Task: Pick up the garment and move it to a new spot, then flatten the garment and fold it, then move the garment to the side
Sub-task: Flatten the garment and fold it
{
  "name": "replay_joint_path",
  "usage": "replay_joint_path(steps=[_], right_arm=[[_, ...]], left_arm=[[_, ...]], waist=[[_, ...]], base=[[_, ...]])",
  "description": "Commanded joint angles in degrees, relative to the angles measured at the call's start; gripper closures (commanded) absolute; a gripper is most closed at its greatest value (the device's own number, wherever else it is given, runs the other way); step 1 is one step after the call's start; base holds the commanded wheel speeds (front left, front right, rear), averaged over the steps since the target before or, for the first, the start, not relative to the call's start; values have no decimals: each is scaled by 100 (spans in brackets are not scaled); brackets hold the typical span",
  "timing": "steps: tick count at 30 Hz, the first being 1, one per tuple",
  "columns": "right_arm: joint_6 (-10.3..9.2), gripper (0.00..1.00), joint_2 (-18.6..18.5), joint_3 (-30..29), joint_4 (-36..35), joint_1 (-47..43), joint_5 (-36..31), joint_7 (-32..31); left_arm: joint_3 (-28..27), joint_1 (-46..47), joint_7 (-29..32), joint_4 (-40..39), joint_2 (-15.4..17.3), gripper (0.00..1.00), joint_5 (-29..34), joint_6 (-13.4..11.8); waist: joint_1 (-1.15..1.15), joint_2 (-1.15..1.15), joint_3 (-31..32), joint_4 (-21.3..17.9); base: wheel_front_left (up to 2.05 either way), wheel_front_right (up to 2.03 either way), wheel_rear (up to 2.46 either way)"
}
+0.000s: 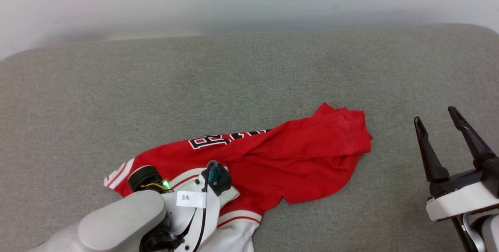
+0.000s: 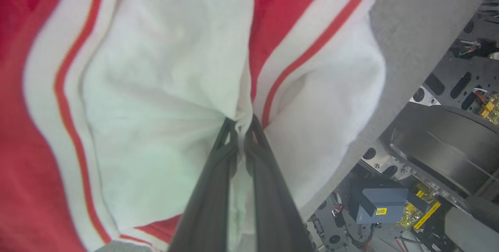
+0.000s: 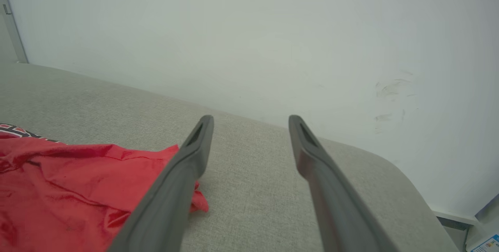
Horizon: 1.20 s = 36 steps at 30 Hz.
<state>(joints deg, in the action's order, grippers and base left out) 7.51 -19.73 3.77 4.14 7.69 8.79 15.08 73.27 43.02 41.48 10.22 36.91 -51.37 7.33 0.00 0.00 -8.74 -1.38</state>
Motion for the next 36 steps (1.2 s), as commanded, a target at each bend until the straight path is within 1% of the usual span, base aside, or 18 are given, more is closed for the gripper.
replay_joint_path(steps=[1,5,9,14,17,23,26,32,36], right_arm=[[-4,0,37,-19,3,-71,-2,12],[-4,0,49,-56,-17,-147,-8,12],[-4,0,42,-90,-61,-180,-6,12],[-4,0,9,-61,-103,-60,3,12],[-4,0,-17,-49,-97,31,4,12],[-4,0,-64,-55,-122,221,-8,11],[-4,0,-57,-85,-133,310,-12,11],[-4,0,-11,-115,-127,428,-25,12],[-4,0,18,-122,-97,457,-42,12]], left_arm=[[8,88,-143,-133,-29,100,-62,12],[-39,402,-519,-501,115,100,-131,8],[-315,735,-832,-783,230,100,-223,8],[-694,1077,-1056,-665,432,100,-260,-50],[-863,1300,-1164,-289,566,100,-134,-112],[-1057,1519,-1373,760,656,100,-38,-247],[-1033,1588,-1461,1390,683,100,110,-286],[-1101,1368,-1652,2484,520,100,-93,-248],[-1043,1179,-1774,2978,326,100,-189,-178]], waist=[[0,0,77,59],[0,0,145,130],[0,0,112,173],[0,0,-52,120],[0,0,-213,41],[0,0,-623,-183],[0,0,-821,-283],[0,0,-1072,-409],[0,0,-1106,-424]], base=[[0,0,0],[0,0,0],[0,0,0],[0,0,0],[0,0,0],[0,0,0],[0,0,0],[0,0,0],[0,0,0]])
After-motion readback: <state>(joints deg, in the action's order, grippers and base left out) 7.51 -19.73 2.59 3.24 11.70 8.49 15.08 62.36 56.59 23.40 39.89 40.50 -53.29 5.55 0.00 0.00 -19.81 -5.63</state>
